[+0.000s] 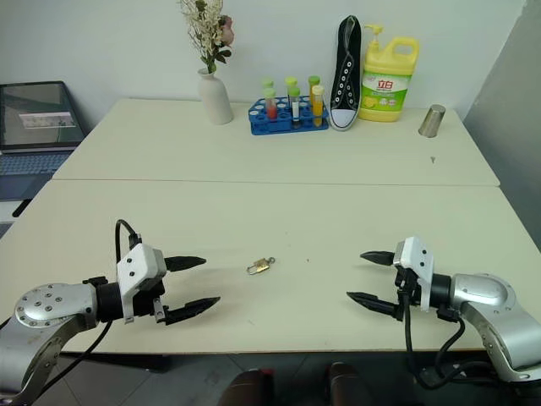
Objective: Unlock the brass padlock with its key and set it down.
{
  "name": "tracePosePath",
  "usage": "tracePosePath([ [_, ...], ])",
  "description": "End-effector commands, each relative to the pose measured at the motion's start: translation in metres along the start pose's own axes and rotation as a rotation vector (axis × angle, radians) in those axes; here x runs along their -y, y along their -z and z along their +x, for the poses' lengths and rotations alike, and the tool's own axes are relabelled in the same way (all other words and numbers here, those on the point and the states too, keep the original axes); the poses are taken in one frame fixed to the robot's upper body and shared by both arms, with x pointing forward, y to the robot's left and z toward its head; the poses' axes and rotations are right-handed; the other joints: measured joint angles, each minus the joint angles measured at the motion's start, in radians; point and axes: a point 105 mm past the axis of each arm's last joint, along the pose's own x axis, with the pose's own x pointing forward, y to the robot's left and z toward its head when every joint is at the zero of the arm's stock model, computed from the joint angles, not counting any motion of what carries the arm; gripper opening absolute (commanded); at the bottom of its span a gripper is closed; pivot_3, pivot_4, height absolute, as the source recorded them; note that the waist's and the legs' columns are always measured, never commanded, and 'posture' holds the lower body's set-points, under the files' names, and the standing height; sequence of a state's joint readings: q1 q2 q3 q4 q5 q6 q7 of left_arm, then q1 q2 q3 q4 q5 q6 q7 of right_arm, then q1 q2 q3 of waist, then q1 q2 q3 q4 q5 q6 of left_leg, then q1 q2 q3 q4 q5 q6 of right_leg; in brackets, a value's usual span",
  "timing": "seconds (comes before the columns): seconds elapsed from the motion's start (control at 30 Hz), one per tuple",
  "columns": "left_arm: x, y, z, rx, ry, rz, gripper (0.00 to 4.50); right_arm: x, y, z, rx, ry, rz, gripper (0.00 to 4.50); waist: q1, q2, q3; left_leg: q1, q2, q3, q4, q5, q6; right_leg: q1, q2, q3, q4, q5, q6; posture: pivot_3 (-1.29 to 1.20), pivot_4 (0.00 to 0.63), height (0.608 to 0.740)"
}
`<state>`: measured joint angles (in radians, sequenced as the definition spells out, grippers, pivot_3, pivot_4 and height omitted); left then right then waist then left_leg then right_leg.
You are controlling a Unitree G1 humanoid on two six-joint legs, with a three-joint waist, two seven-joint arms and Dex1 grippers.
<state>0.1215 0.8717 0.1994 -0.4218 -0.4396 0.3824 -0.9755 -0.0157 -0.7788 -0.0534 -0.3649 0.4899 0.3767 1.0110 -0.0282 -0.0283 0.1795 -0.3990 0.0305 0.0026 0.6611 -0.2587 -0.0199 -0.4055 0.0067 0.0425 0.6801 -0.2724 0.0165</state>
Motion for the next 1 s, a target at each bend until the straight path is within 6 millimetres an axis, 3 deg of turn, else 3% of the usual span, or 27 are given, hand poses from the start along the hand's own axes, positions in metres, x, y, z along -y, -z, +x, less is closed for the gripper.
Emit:
tracePosePath([
  [0.03,-0.005,-0.005,-0.006,0.017,-0.027,0.049,4.5,-0.001,-0.006,0.0,0.021,-0.017,-0.041,4.47,0.0,0.0,0.0,0.0,0.0,0.0,0.0,0.0,0.0,0.0,0.0,0.0,0.0,0.0,0.0,0.0,0.15,0.74],
  [0.47,-0.014,0.001,-0.001,-0.014,-0.092,0.061,4.5,0.002,-0.023,0.009,0.072,0.033,-0.023,4.47,0.0,0.0,0.0,0.0,0.0,0.0,0.0,0.0,0.0,0.0,0.0,0.0,0.0,0.0,0.0,0.0,0.15,0.74],
  [0.63,-0.006,-0.003,0.004,0.004,0.029,0.005,4.5,-0.001,-0.031,0.009,0.055,0.027,0.06,4.47,0.001,0.0,0.0,0.0,0.0,0.0,0.0,0.0,0.0,0.0,0.0,0.0,0.0,0.0,0.0,0.0,0.15,0.74],
  [1.0,-0.028,0.003,0.056,-0.043,-0.045,0.066,4.5,-0.021,-0.041,0.017,0.032,0.025,0.067,4.47,0.002,0.0,0.0,-0.001,-0.001,-0.001,0.001,0.0,0.0,0.0,0.001,0.0,0.0,0.0,0.001,0.0,0.15,0.74],
])
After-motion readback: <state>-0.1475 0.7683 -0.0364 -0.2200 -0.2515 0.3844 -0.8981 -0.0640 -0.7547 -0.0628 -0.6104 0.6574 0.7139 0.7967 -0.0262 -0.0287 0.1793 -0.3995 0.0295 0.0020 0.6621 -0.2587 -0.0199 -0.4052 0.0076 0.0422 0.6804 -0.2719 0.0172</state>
